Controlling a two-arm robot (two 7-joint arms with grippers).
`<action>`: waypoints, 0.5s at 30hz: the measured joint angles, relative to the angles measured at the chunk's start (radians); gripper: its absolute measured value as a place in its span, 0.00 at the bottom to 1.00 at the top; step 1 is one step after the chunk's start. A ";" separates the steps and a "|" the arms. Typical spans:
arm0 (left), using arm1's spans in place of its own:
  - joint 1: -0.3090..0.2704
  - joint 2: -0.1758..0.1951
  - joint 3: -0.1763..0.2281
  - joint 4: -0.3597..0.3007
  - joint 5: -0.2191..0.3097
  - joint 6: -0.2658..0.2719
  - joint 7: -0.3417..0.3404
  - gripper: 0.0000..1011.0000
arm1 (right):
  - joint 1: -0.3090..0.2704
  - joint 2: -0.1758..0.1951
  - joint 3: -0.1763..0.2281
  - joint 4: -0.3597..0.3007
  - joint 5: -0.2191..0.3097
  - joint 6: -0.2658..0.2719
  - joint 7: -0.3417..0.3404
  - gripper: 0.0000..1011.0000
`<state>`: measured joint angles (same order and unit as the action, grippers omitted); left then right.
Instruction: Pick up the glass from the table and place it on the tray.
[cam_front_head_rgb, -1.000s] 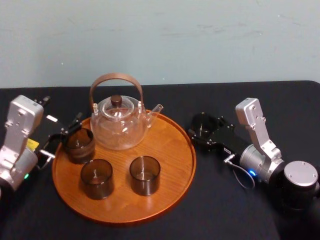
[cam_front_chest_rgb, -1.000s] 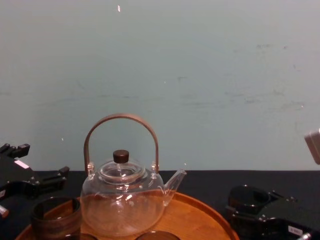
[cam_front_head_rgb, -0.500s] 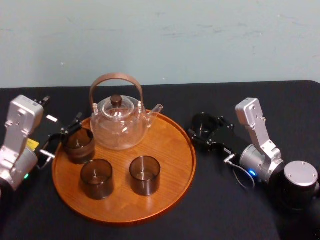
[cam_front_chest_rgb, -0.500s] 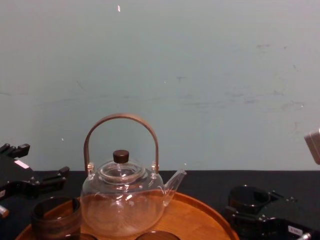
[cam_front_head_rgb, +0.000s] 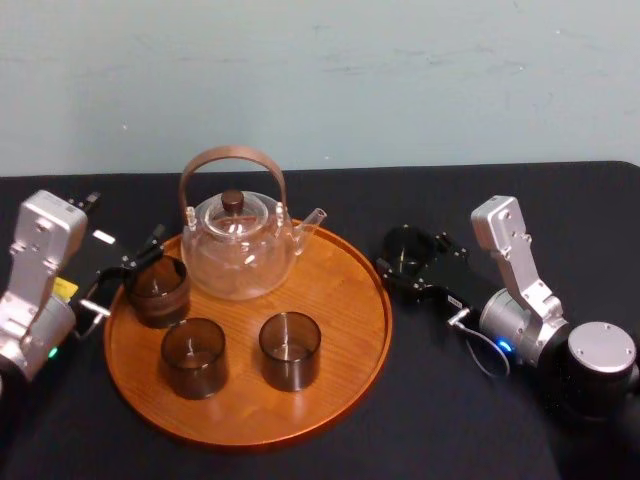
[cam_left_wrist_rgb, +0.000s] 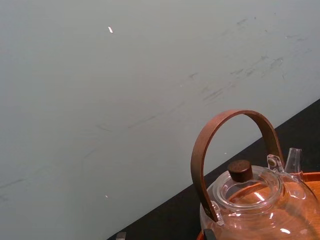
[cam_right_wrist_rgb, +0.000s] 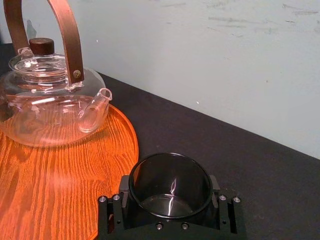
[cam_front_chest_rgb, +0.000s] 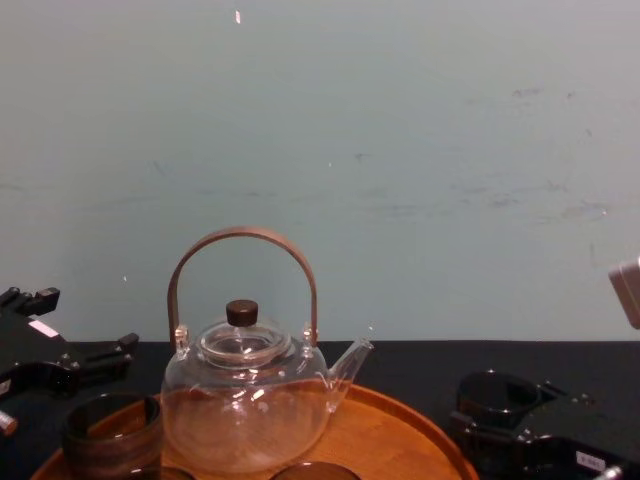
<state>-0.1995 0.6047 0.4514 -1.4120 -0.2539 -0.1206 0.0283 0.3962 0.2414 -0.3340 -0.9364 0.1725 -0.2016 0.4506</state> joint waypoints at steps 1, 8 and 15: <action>0.000 0.000 0.000 0.000 0.000 0.000 0.000 0.99 | 0.000 0.000 0.000 0.000 0.000 0.000 0.000 0.90; 0.000 0.000 0.000 0.000 0.000 0.000 0.000 0.99 | 0.000 0.000 0.000 0.000 0.000 0.000 0.000 0.90; 0.000 0.000 0.000 0.000 0.000 0.000 0.000 0.99 | 0.000 0.000 0.000 0.000 0.000 0.000 0.000 0.90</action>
<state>-0.1995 0.6047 0.4513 -1.4120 -0.2539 -0.1205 0.0283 0.3962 0.2414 -0.3341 -0.9364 0.1725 -0.2016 0.4506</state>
